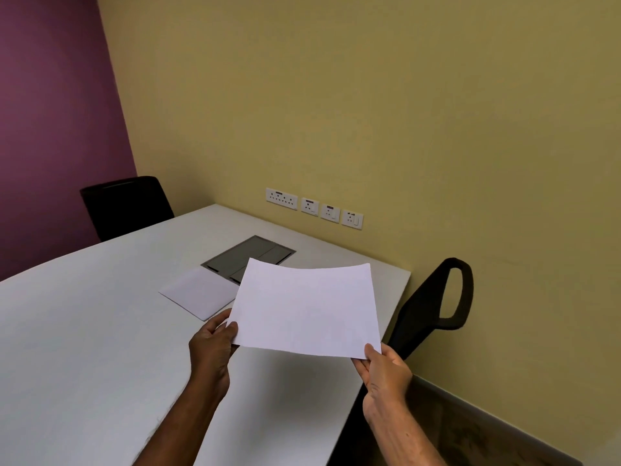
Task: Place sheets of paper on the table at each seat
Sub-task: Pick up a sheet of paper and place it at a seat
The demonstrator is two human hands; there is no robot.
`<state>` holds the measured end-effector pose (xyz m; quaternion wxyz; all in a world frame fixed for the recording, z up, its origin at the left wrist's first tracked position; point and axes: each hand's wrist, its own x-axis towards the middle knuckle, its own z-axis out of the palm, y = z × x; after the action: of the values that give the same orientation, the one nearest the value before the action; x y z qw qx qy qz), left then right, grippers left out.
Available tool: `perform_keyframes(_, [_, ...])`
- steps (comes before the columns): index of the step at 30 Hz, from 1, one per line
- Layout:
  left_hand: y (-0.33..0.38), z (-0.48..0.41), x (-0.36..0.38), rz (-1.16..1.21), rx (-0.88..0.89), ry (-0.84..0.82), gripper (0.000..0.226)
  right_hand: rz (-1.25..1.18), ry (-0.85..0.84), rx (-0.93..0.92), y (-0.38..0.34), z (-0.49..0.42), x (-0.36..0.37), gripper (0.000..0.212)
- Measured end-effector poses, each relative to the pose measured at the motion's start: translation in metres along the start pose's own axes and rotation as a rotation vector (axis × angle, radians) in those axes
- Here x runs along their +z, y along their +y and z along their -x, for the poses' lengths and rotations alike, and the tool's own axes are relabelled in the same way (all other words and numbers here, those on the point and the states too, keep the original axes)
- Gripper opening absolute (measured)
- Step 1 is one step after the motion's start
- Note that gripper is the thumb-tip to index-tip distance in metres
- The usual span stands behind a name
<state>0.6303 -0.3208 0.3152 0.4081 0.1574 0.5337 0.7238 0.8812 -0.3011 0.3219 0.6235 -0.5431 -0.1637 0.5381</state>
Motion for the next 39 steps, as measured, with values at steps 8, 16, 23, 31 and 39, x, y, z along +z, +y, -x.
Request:
perform_keyframes(8, [-0.054, -0.07, 0.057, -0.124, -0.003, 0.054, 0.029, 0.04, 0.102, 0.062, 0.025, -0.092, 0.006, 0.019])
perform_keyframes(16, [-0.122, -0.185, 0.108, -0.238, -0.058, -0.004, 0.03, 0.077, 0.234, 0.054, 0.062, -0.198, 0.046, 0.018])
perform_keyframes(23, [-0.195, -0.287, 0.159, -0.384, -0.036, -0.081, 0.032, 0.159, 0.354, 0.001, 0.11, -0.301, 0.074, 0.015])
perform_keyframes(31, [-0.276, -0.348, 0.19, -0.578, 0.057, -0.135, 0.029, 0.369, 0.473, -0.088, 0.161, -0.383, 0.077, 0.018])
perform_keyframes(39, [-0.31, -0.37, 0.197, -0.788, 0.169, -0.214, 0.029, 0.778, 0.464, -0.191, 0.182, -0.412, 0.079, 0.039])
